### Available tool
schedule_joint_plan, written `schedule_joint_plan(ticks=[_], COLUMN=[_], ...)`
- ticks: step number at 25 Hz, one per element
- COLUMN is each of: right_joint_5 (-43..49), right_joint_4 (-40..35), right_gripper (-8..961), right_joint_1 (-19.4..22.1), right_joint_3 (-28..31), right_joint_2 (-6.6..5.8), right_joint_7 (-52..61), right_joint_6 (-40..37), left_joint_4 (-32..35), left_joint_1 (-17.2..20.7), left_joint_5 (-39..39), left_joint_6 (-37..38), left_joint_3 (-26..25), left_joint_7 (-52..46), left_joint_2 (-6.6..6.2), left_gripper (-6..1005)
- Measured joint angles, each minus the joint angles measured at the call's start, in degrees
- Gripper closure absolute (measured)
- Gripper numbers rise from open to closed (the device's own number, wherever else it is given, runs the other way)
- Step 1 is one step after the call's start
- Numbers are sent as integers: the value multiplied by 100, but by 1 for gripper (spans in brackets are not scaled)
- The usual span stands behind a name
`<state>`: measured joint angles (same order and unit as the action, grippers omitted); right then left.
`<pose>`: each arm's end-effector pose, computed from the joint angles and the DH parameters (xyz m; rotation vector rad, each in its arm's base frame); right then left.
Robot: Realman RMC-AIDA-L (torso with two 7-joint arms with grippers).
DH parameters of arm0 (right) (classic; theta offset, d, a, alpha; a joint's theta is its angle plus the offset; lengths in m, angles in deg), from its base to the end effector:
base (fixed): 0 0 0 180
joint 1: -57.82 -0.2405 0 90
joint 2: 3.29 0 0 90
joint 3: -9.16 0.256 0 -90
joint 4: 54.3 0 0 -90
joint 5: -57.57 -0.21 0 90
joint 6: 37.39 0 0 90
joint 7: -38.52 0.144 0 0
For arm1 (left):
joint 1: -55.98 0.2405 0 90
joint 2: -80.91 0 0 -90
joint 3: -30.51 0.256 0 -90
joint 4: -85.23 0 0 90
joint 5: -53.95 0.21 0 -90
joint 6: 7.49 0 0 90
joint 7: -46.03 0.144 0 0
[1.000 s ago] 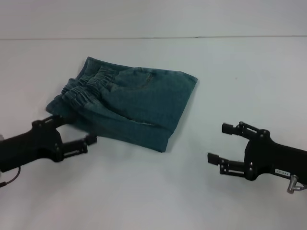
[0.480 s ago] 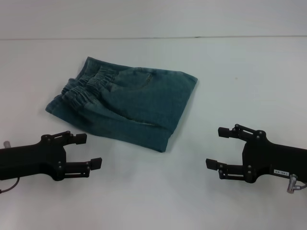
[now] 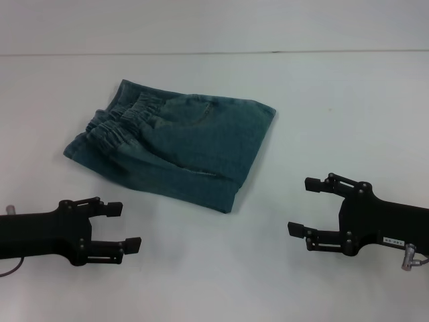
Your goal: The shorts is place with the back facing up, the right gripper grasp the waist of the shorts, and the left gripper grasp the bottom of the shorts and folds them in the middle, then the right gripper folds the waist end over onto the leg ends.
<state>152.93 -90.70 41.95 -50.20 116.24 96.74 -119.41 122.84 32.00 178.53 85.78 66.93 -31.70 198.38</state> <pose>0.2989 0.2727 -0.0313 -2.6571 0.3816 0.6725 -0.3149 0.2823 0.0051 -2.7847 -0.7705 -0.5189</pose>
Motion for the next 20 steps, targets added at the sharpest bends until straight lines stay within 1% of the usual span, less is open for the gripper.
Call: schedule_joint_plan(ticks=[8,20], right_joint_5=[-8,-15], right_joint_4=[0,2], right_gripper=[29,29], right_joint_1=[-4,-4], right_joint_3=[-3,4], right_joint_2=[0,0], right_joint_7=[-11,-34], right_joint_6=[0,5], left_joint_4=[173,203], left_joint_1=[45,46], left_joint_5=[108,156], left_joint_6=[209,224], left_joint_3=[-4,-12], left_joint_7=[-69,-85], left_joint_2=[3,22], left_gripper=[89,89])
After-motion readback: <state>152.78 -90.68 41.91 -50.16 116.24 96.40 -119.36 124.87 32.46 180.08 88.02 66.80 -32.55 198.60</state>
